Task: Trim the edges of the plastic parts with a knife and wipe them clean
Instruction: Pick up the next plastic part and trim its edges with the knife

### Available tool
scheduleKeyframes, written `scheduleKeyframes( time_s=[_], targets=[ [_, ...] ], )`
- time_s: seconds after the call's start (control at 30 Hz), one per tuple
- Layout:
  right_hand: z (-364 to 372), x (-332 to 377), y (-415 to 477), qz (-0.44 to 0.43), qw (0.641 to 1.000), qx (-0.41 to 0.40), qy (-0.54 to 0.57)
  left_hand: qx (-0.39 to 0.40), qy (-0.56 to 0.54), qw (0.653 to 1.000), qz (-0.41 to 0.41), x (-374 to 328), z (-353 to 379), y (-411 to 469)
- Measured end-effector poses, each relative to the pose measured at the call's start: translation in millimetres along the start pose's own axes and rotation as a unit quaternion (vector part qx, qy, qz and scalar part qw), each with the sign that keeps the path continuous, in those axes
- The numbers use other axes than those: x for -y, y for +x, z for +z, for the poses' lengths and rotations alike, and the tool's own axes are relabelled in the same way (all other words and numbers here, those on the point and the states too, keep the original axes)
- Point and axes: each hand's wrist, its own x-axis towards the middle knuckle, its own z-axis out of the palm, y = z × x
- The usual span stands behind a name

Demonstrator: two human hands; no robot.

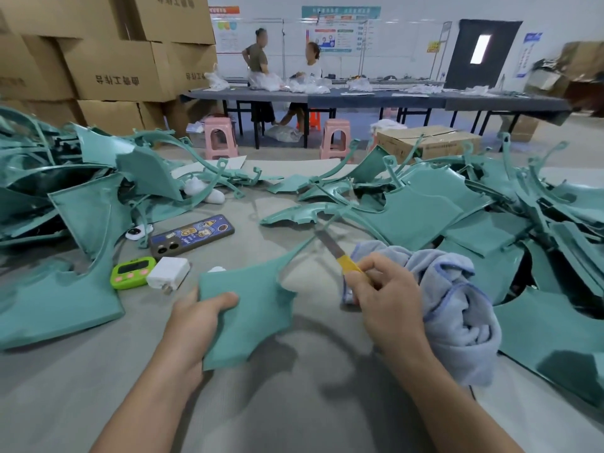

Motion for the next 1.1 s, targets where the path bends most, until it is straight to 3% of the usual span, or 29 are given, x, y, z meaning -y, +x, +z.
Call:
scheduleKeyframes(
  time_s=[0.13,0.23,0.33,0.4,0.47,0.53,0.57,0.7,0.77,0.87,0.93,1.03,1.1],
  targets=[
    [-5,2,-4,-0.076,0.988,0.058,-0.121,0.063,0.018,0.997,-0.047,-1,-4,0],
    [-5,-1,-6,-0.077,0.973,0.098,-0.194,0.098,0.025,0.994,-0.050,-1,-6,-1],
    [-12,-3,5,-0.007,0.966,-0.032,-0.256,0.108,0.033,0.993,-0.042,0,-4,-1],
    [-19,-2,8,-0.009,0.966,-0.099,-0.237,0.109,0.044,0.992,-0.037,1,-2,-2],
    [-18,-1,2,-0.053,0.977,-0.016,-0.207,0.109,0.042,0.992,-0.037,2,-1,-2],
    [-8,1,-11,-0.075,0.965,0.113,-0.223,0.109,0.028,0.993,-0.042,1,-2,-1],
    [-6,-1,-13,-0.070,0.958,0.128,-0.246,0.110,0.024,0.993,-0.044,0,-3,0],
    [-18,-1,12,0.061,0.937,-0.053,-0.340,0.095,0.032,0.994,-0.038,1,-3,2],
    [-21,-1,12,0.054,0.935,-0.090,-0.338,0.087,0.048,0.995,-0.031,2,0,2],
    [-6,2,-8,-0.055,0.955,0.047,-0.288,0.074,0.064,0.995,-0.021,3,3,3],
    [-3,-2,-14,-0.059,0.941,0.110,-0.315,0.084,0.053,0.995,-0.025,3,3,3],
    [-23,-3,11,0.035,0.925,-0.028,-0.378,0.095,0.059,0.993,-0.025,4,3,0],
    [-34,-1,12,0.034,0.923,-0.079,-0.375,0.099,0.064,0.993,-0.028,6,6,-3]
  ],
)
